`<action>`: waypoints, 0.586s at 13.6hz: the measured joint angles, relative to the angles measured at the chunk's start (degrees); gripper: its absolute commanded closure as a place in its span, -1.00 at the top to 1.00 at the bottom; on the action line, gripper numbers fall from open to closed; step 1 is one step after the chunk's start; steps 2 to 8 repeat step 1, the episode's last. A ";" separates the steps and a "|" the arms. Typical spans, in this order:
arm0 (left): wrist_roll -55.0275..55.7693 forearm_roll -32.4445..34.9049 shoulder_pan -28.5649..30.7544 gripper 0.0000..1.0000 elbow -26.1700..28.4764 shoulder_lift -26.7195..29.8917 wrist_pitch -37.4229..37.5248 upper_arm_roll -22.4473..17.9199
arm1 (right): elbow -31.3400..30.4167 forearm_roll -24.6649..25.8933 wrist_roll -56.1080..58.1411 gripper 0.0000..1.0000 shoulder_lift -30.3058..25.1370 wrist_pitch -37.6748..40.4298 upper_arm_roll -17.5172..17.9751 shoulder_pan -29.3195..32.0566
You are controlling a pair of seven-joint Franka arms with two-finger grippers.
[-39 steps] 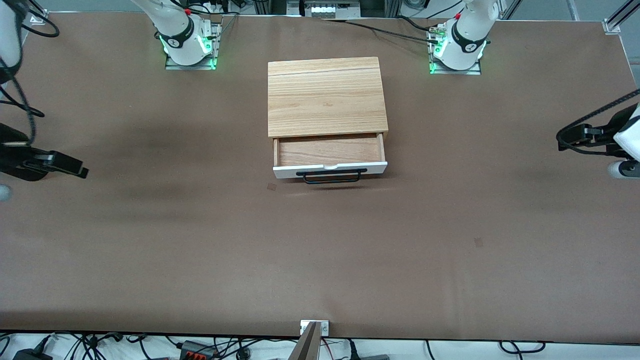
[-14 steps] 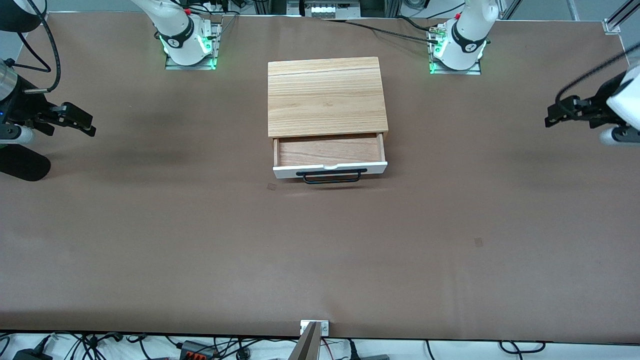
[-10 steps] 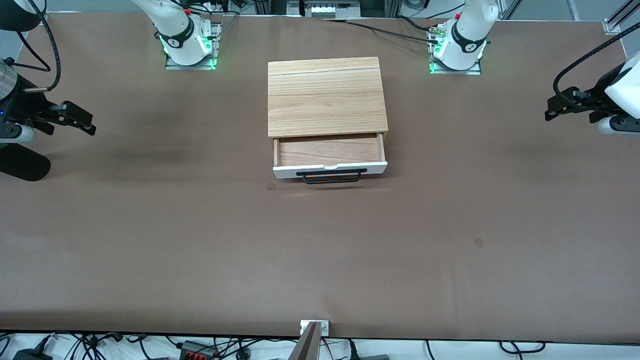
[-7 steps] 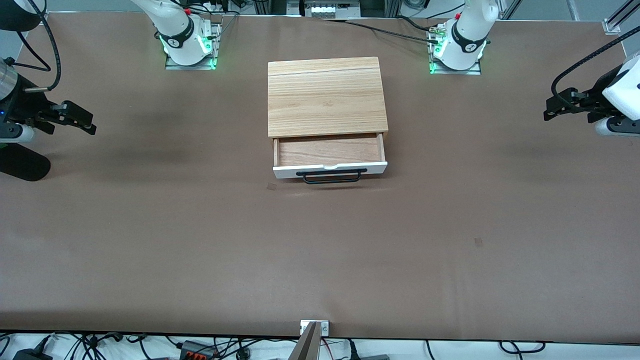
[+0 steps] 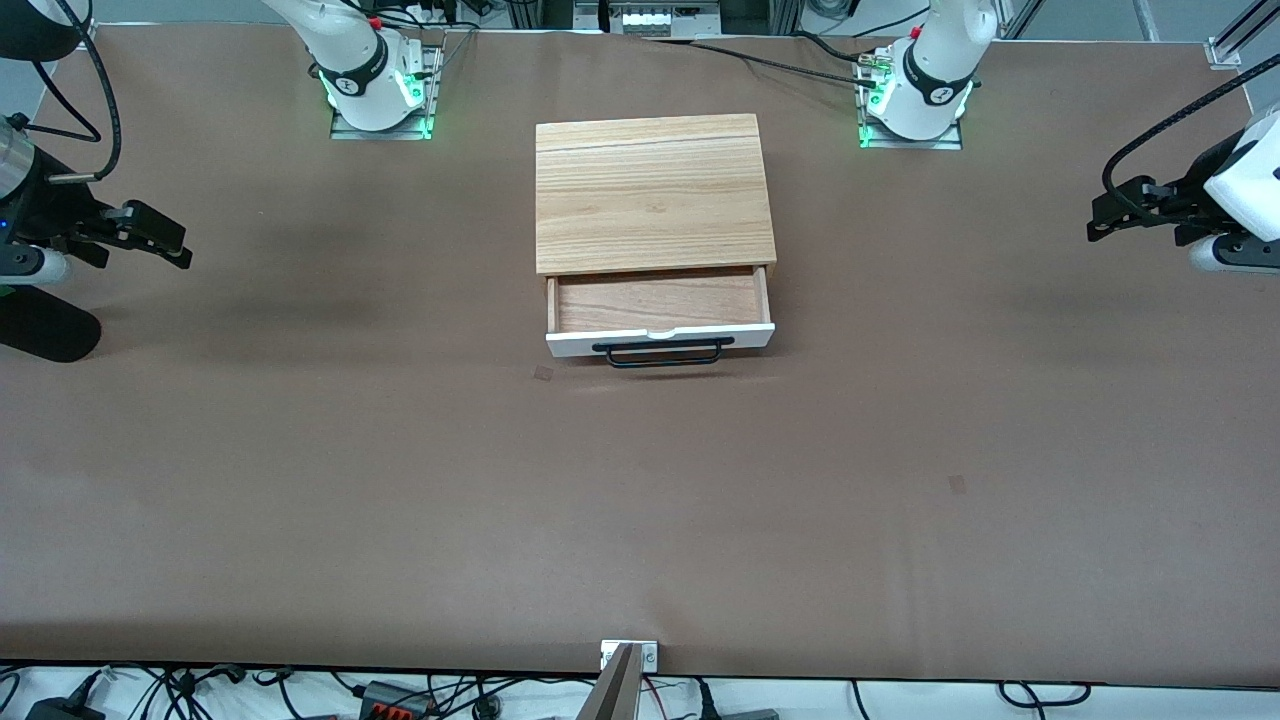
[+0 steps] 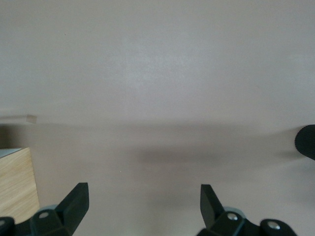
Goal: Pull top drawer with both arms simultaneously
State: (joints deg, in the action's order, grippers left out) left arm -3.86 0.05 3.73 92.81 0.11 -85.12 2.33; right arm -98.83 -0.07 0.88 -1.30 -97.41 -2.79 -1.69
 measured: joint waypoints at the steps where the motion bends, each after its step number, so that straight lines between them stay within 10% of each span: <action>1: 0.00 0.00 0.00 1.00 -0.01 0.01 0.00 0.00 | 0.01 0.00 0.00 1.00 -0.02 0.00 0.00 0.00; 8: 0.00 0.00 0.00 1.00 -0.01 0.01 0.00 0.00 | 0.01 0.00 0.00 1.00 -0.02 0.00 0.00 0.00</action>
